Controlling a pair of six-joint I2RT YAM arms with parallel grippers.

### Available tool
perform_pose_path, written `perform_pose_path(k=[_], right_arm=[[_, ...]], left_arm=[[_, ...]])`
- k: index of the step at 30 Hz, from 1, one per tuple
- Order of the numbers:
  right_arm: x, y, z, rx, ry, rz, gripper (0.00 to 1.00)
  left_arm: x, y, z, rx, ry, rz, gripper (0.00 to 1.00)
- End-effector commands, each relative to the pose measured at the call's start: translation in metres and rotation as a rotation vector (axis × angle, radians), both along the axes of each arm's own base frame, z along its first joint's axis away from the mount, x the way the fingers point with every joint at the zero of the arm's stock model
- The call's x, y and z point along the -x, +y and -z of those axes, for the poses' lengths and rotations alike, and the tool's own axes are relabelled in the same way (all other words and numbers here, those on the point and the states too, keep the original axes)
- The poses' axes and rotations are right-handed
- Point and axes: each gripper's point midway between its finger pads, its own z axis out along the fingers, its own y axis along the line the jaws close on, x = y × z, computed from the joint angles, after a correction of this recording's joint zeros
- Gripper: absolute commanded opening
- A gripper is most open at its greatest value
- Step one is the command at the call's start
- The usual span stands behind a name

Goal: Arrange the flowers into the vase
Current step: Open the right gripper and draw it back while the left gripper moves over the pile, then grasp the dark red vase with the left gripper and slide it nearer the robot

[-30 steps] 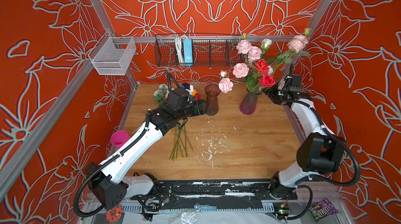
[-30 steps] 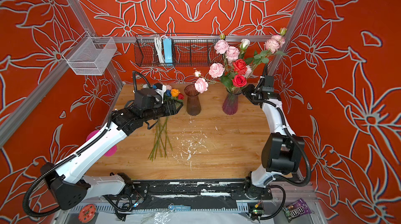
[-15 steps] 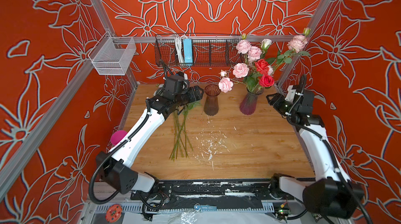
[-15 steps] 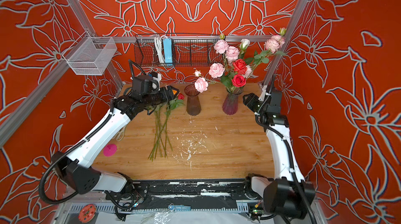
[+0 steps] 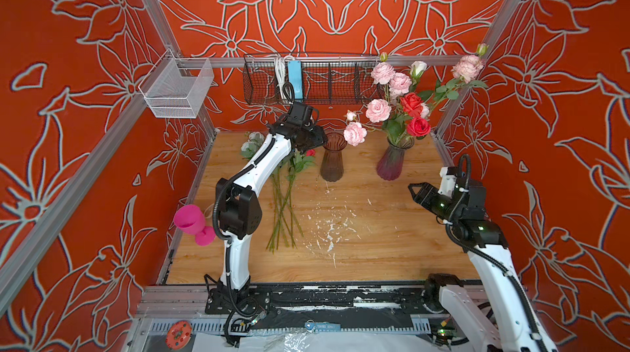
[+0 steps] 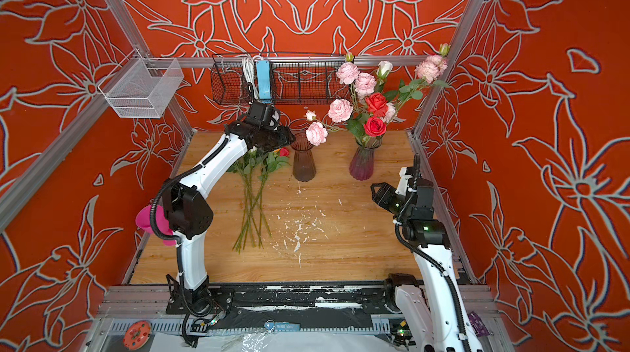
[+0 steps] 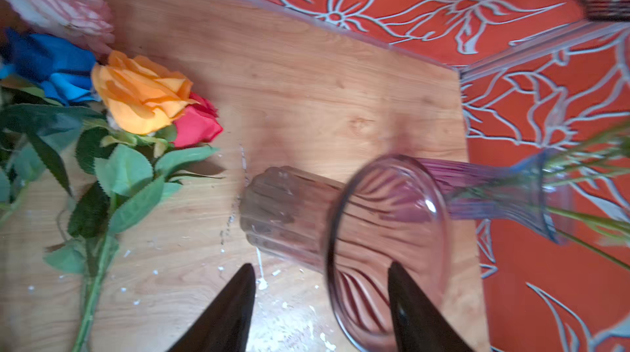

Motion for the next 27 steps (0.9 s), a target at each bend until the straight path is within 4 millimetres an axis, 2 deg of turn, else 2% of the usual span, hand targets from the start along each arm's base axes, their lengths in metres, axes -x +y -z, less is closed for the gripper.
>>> perform_pose_path(k=[1, 8, 15, 19, 22, 27], right_arm=[[0.003, -0.001, 0.001, 0.038, -0.007, -0.011, 0.59], [0.004, -0.004, 0.006, 0.048, 0.007, 0.005, 0.59], [0.001, -0.005, 0.002, 0.047, 0.0, 0.008, 0.59], [0.001, -0.003, 0.007, 0.027, 0.008, 0.009, 0.58], [0.0, -0.001, 0.008, 0.015, 0.005, 0.005, 0.57], [0.001, -0.004, -0.004, 0.031, -0.013, 0.013, 0.56]], left_arm=[[-0.003, 0.007, 0.0, -0.046, 0.005, -0.014, 0.61], [-0.012, -0.012, 0.012, -0.021, 0.052, 0.055, 0.54], [-0.012, -0.021, 0.024, -0.028, 0.075, 0.093, 0.42], [-0.008, -0.022, 0.029, -0.058, 0.08, 0.109, 0.3], [-0.003, -0.022, 0.031, -0.077, 0.094, 0.124, 0.18], [0.008, -0.016, 0.022, -0.104, 0.096, 0.143, 0.02]])
